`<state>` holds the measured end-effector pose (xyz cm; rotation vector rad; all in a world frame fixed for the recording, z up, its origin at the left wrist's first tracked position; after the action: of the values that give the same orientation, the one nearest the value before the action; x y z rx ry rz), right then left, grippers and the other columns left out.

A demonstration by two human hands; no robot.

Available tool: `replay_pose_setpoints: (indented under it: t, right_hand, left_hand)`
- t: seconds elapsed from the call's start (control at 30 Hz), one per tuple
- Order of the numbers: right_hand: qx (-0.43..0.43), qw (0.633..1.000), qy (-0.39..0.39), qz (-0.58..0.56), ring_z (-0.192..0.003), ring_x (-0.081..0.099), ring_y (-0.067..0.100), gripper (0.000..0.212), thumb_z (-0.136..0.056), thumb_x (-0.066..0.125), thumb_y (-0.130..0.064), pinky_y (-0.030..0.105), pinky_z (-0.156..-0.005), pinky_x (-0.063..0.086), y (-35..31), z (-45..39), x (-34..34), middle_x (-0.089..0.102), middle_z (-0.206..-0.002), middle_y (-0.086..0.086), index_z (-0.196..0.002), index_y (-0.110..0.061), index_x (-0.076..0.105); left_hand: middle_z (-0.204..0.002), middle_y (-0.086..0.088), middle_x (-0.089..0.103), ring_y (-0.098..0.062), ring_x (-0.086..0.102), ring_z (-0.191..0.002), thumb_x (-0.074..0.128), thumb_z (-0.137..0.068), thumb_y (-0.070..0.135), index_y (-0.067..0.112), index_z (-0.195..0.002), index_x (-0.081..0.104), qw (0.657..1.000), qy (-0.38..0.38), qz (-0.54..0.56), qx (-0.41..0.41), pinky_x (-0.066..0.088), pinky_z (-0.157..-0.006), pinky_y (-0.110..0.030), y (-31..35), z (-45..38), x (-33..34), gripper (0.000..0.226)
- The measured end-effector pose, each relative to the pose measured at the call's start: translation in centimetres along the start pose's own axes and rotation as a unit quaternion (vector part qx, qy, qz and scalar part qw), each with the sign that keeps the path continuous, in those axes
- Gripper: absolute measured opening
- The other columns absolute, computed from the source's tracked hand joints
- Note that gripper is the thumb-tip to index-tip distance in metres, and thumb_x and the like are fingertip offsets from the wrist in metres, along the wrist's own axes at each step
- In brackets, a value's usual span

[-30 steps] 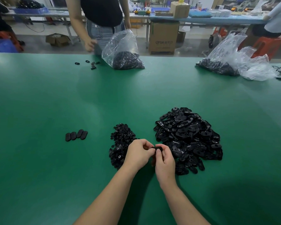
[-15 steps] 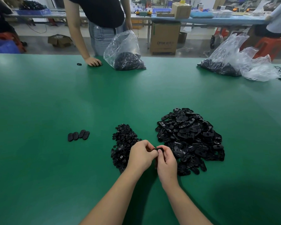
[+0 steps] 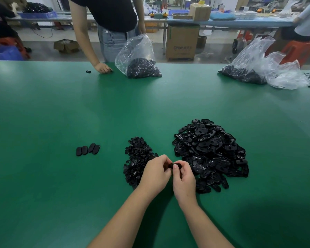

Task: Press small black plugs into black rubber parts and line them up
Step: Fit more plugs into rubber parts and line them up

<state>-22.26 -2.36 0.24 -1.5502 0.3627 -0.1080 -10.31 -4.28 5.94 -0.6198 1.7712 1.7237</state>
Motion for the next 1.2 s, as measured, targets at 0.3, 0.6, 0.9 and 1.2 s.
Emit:
replay_pose_setpoints:
  t: [0.3,0.6,0.9,1.2]
  right_hand:
    - [0.034,0.997,-0.010,-0.070,-0.059,0.055,0.011,0.016,-0.106,0.050,-0.019,0.033,-0.058,0.048,-0.5,0.3,0.0,0.067,-0.074,-0.002,-0.110,-0.026,0.064]
    - [0.028,0.998,-0.044,-0.033,-0.057,0.054,0.006,0.015,-0.106,0.049,-0.023,0.023,-0.053,0.046,-1.0,0.7,0.3,0.065,-0.073,-0.005,-0.104,-0.028,0.064]
    - [0.028,0.998,-0.047,-0.010,-0.056,0.054,0.005,0.015,-0.105,0.050,-0.023,0.022,-0.052,0.045,-0.9,0.6,0.4,0.066,-0.074,-0.005,-0.101,-0.028,0.063]
    - [0.027,0.998,-0.052,-0.001,-0.058,0.054,0.005,0.015,-0.105,0.051,-0.023,0.021,-0.052,0.044,-0.7,0.6,0.6,0.066,-0.075,-0.004,-0.100,-0.029,0.064]
  left_hand:
    - [-0.103,0.014,0.061,-0.009,0.062,-0.088,0.059,-0.095,0.028,0.032,-0.113,0.062,0.982,0.094,-0.127,0.108,0.048,-0.072,-0.026,-0.8,0.4,-1.4,0.019]
    - [-0.118,-0.003,0.053,-0.029,0.058,-0.097,0.069,-0.092,0.032,0.021,-0.113,0.069,0.936,0.270,-0.086,-0.209,0.049,-0.092,-0.043,-13.1,0.0,-10.5,0.024]
    - [-0.129,-0.019,0.050,-0.040,0.042,-0.119,0.075,-0.086,0.037,0.013,-0.116,0.070,0.916,0.281,-0.202,-0.202,0.036,-0.100,-0.052,-17.1,0.1,-12.6,0.039]
    - [-0.163,-0.011,0.027,-0.030,0.007,-0.152,0.050,-0.098,0.047,0.029,-0.137,0.056,0.930,0.182,-0.275,-0.162,0.010,-0.120,-0.050,-17.9,-0.3,-12.4,0.043]
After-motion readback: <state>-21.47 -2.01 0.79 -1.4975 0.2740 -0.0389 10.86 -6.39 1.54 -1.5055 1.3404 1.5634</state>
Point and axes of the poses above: each hand's wrist, its own z-axis away from the middle knuckle, its own x-axis out of the palm, y = z × x, the point moved 5 cm from there along -z, towards the middle knuckle
